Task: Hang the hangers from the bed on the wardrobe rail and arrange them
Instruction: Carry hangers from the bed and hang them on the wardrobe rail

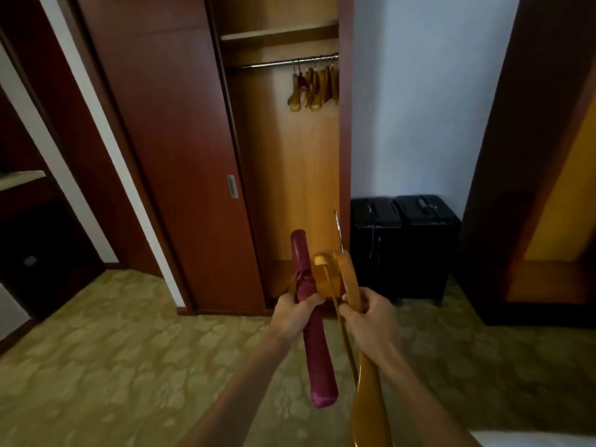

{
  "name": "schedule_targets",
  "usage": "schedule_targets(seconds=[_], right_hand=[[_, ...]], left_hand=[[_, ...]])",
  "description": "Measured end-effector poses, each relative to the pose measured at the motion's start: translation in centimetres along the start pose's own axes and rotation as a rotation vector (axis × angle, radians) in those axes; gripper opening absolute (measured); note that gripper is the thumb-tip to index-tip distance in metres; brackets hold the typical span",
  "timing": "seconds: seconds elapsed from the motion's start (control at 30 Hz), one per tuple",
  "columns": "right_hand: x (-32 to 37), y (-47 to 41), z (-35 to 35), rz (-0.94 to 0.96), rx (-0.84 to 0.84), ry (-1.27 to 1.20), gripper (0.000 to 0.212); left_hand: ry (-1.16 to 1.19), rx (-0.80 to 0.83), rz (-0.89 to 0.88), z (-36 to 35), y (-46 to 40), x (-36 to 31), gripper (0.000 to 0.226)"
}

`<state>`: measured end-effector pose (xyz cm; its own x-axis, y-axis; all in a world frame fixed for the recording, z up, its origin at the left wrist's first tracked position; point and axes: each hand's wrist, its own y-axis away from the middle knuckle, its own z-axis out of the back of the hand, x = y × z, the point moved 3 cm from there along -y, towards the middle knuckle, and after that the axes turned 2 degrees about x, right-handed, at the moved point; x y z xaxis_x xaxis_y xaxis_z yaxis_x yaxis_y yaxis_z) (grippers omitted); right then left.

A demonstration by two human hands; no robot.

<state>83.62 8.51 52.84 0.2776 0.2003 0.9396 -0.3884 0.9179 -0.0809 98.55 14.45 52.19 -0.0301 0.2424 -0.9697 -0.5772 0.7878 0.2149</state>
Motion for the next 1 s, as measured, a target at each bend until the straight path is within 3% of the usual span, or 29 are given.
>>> schedule_targets(seconds=[0.13, 0.27, 0.6, 0.9, 1.0], right_hand=[[1.5, -11.7, -1.9, -0.010, 0.014, 0.000, 0.015], [4.0, -22.3, -5.4, 0.028, 0.091, -0.004, 0.009], [8.3, -43.3, -21.0, 0.050, 0.226, -0.105, 0.004], [14.2, -62.1, -32.1, 0.068, 0.145, -0.090, 0.014], [16.7, -67.9, -33.0, 0.077, 0.086, -0.102, 0.010]], left_hand=[[-0.060, 0.040, 0.022, 0.1, -10.5, -4.4, 0.028], [-0.076, -0.009, 0.009, 2.9, -20.2, -7.7, 0.019], [-0.031, -0.134, 0.048, 15.2, -41.6, -9.8, 0.031], [-0.076, -0.036, -0.062, 22.7, -63.4, -18.1, 0.018], [-0.080, 0.000, -0.093, 23.4, -69.3, -21.9, 0.029]])
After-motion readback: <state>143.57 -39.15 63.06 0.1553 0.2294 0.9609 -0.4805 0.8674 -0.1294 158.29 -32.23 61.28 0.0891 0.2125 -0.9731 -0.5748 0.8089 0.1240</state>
